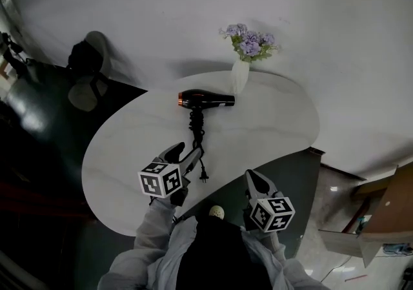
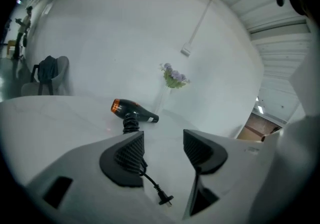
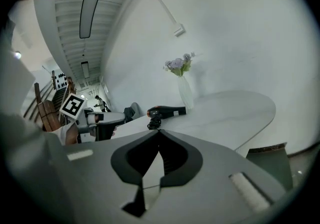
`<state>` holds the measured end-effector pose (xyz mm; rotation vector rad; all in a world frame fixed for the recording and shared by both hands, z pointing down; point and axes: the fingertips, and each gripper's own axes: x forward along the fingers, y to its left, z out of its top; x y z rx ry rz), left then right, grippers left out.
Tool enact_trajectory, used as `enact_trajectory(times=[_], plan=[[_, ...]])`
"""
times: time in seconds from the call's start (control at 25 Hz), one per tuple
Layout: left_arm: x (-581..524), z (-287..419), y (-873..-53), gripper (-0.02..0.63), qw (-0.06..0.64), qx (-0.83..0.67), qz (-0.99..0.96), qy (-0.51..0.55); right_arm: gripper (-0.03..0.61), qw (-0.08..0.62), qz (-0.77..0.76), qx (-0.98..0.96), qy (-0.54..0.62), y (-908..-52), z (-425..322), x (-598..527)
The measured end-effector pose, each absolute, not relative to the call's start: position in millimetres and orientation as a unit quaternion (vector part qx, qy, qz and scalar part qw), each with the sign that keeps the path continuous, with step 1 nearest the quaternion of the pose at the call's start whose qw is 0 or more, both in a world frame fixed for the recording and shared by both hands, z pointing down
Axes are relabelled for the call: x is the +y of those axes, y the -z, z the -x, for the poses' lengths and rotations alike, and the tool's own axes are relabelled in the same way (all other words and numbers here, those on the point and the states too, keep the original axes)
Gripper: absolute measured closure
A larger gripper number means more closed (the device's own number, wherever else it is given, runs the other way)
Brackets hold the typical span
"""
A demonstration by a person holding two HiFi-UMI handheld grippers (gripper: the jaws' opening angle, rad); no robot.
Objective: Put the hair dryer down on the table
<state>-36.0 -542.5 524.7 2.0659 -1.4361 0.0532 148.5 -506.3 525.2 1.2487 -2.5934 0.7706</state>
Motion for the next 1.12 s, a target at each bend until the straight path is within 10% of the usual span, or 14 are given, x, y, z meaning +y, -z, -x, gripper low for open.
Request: enact_trajectory(times=[0.48, 1.12], plan=[[-421, 59, -491, 0.614, 0.212, -0.567, -0.794, -0.050, 0.568, 0.064, -0.429, -0.876, -0.209, -489, -124, -432], [-311, 80, -485, 0.614, 0.198, -0.549, -0.810, -0.051, 0.568, 0.073, -0.425, -0.881, -0.193, -485, -91, -328]])
